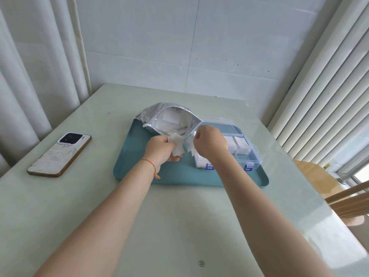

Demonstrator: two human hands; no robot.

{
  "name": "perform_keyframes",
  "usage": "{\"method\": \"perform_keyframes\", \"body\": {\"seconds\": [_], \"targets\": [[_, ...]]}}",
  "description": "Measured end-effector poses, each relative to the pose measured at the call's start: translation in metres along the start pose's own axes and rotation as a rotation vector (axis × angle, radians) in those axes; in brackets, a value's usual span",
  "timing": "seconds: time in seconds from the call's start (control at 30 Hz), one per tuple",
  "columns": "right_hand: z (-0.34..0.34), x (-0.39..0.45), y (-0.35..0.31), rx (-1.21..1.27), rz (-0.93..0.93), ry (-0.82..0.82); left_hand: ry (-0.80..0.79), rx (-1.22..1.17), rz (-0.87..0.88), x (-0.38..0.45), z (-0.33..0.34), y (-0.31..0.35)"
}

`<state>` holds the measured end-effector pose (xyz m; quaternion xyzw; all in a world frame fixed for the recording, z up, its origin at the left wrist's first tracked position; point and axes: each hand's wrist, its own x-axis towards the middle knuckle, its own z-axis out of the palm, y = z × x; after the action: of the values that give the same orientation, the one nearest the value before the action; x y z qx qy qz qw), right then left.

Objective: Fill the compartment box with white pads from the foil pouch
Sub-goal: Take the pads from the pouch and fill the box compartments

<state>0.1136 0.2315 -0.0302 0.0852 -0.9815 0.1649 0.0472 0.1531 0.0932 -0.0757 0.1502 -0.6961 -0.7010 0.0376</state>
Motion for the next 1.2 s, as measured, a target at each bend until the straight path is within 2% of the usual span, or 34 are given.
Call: {"method": "perform_keyframes", "body": {"seconds": [0.1, 0.17, 0.23, 0.33, 0.4, 0.5, 0.57, 0.67, 0.8, 0.97, 1.2], "targets": [[-0.021, 0.0, 0.017, 0.326, -0.018, 0.039, -0.042, -0.058, -0.009, -0.001, -0.002, 0.002], [-0.037, -0.007, 0.03, 0.528, -0.06, -0.045, -0.116, -0.127, -0.025, -0.004, -0.002, 0.006], [-0.043, -0.014, 0.036, 0.606, -0.087, -0.135, -0.23, -0.23, -0.055, -0.007, 0.0, 0.01], [-0.033, -0.017, 0.036, 0.593, -0.099, -0.182, -0.371, -0.313, -0.103, -0.011, 0.001, 0.016], [-0.029, -0.015, 0.034, 0.605, -0.117, -0.151, -0.374, -0.306, -0.096, -0.011, 0.0, 0.016], [-0.035, -0.012, 0.036, 0.649, -0.145, -0.06, -0.298, -0.27, -0.066, -0.009, -0.003, 0.012], [-0.041, -0.012, 0.038, 0.667, -0.182, -0.089, -0.29, -0.235, -0.064, -0.008, -0.004, 0.011], [-0.038, -0.013, 0.031, 0.6, -0.237, -0.186, -0.374, -0.23, -0.112, -0.011, -0.002, 0.016], [-0.027, -0.006, 0.024, 0.528, -0.245, -0.128, -0.476, -0.216, -0.079, -0.013, -0.002, 0.015], [-0.032, -0.006, 0.03, 0.506, -0.238, -0.182, -0.401, -0.231, -0.038, -0.009, -0.004, 0.009], [-0.035, -0.005, 0.038, 0.42, -0.171, -0.098, -0.331, -0.255, -0.035, -0.009, 0.0, 0.009]]}}
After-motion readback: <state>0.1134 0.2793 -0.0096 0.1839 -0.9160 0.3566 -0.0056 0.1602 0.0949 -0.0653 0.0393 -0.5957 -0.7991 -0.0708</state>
